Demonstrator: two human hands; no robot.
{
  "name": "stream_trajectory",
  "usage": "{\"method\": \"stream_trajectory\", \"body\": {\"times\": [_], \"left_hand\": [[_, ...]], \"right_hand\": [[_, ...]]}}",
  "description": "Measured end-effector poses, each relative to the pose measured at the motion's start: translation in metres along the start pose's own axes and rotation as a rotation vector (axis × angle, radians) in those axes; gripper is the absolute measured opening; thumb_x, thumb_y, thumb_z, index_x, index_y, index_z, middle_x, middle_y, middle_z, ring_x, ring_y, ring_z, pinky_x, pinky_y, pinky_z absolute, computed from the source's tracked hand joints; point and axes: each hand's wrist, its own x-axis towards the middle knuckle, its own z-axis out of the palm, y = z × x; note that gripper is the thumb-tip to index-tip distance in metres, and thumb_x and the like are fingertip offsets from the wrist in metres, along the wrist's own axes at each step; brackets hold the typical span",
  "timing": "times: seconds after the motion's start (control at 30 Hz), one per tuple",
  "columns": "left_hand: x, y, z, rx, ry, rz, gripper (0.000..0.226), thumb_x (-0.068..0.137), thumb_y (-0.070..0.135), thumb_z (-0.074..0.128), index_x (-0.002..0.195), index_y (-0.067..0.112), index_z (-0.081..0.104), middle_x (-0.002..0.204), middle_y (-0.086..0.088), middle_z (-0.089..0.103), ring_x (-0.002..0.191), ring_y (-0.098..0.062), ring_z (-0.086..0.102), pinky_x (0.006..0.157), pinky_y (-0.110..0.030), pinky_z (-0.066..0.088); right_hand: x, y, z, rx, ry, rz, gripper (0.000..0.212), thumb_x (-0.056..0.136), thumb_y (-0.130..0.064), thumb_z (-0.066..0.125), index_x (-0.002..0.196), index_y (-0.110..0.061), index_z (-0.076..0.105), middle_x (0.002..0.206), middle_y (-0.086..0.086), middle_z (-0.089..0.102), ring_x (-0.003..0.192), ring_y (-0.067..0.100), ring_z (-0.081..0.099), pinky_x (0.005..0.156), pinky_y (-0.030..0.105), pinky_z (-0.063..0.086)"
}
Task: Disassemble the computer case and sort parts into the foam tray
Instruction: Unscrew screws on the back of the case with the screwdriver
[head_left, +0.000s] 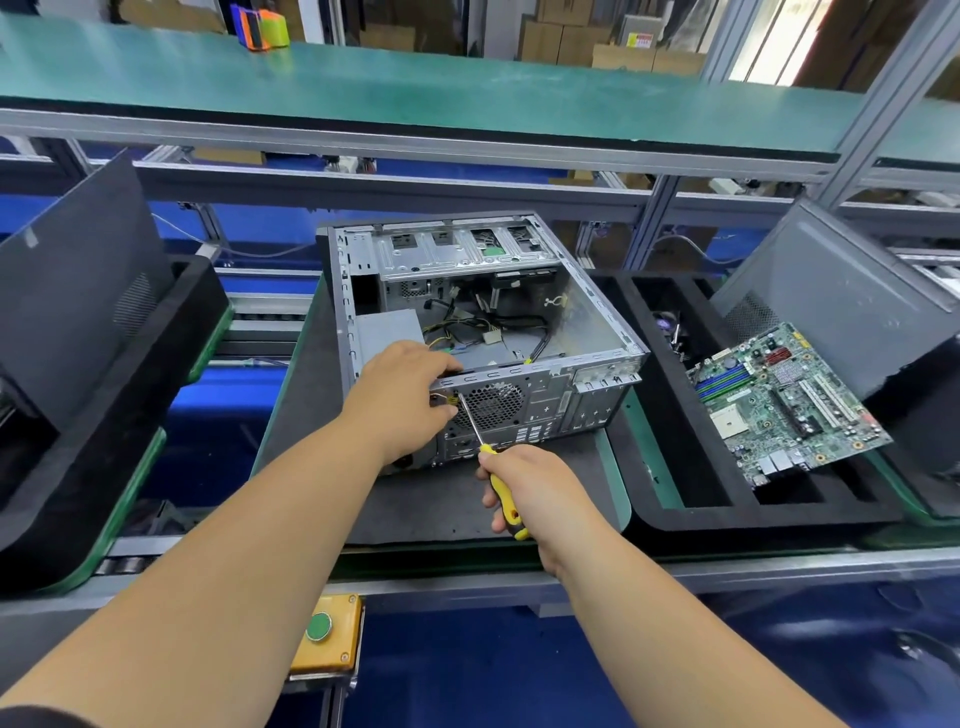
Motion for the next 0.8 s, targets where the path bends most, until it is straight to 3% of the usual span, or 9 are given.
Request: {"method": "stream_trajectory", "body": {"times": [0.2,0.4,0.6,0.7,0.8], "left_hand": [[-0.001,-0.001,0.008,0.042,0.074,-0.004,0.042,0.084,0.042,0.067,0.124,0.033,0.058,0.124,0.007,0.058,0.123,-0.016,0.043,0.1,-0.036,0.039],[-0.003,0.002,0.015,0.026,0.198,-0.035,0.035,0.08,0.037,0.072,0.114,0.035,0.064,0.113,0.009,0.063,0.117,-0.014,0.049,0.091,-0.034,0.042],[-0.002,-0.001,0.017,0.028,0.215,-0.035,0.034,0.08,0.04,0.071,0.112,0.035,0.064,0.112,0.01,0.063,0.116,-0.013,0.049,0.087,-0.032,0.042],[-0.002,-0.001,0.017,0.016,0.209,-0.05,0.033,0.08,0.039,0.071,0.113,0.036,0.063,0.113,0.011,0.062,0.116,-0.012,0.048,0.084,-0.032,0.043],[-0.002,-0.001,0.018,0.023,0.207,-0.047,0.034,0.081,0.038,0.07,0.114,0.036,0.063,0.114,0.01,0.062,0.117,-0.012,0.048,0.086,-0.032,0.043]], "right_hand": [[-0.001,-0.004,0.001,0.004,-0.01,0.038,0.024,0.099,-0.032,0.054,0.088,-0.013,0.064,0.065,0.002,0.062,0.044,0.013,0.051,0.052,0.027,0.041],[-0.001,-0.005,0.002,0.029,-0.013,0.034,0.025,0.099,-0.031,0.055,0.084,-0.013,0.063,0.063,0.002,0.06,0.043,0.013,0.049,0.051,0.027,0.038],[0.001,-0.005,0.002,0.071,0.026,-0.001,0.026,0.097,-0.031,0.057,0.083,-0.011,0.065,0.06,-0.001,0.06,0.041,0.011,0.046,0.05,0.025,0.039],[0.002,-0.005,0.005,0.158,0.012,0.078,0.025,0.097,-0.03,0.059,0.083,-0.011,0.065,0.058,-0.002,0.059,0.041,0.01,0.045,0.046,0.023,0.037],[0.001,-0.002,0.008,0.414,-0.069,0.255,0.022,0.095,-0.029,0.065,0.083,-0.01,0.065,0.059,0.0,0.057,0.044,0.01,0.047,0.045,0.021,0.039]]}}
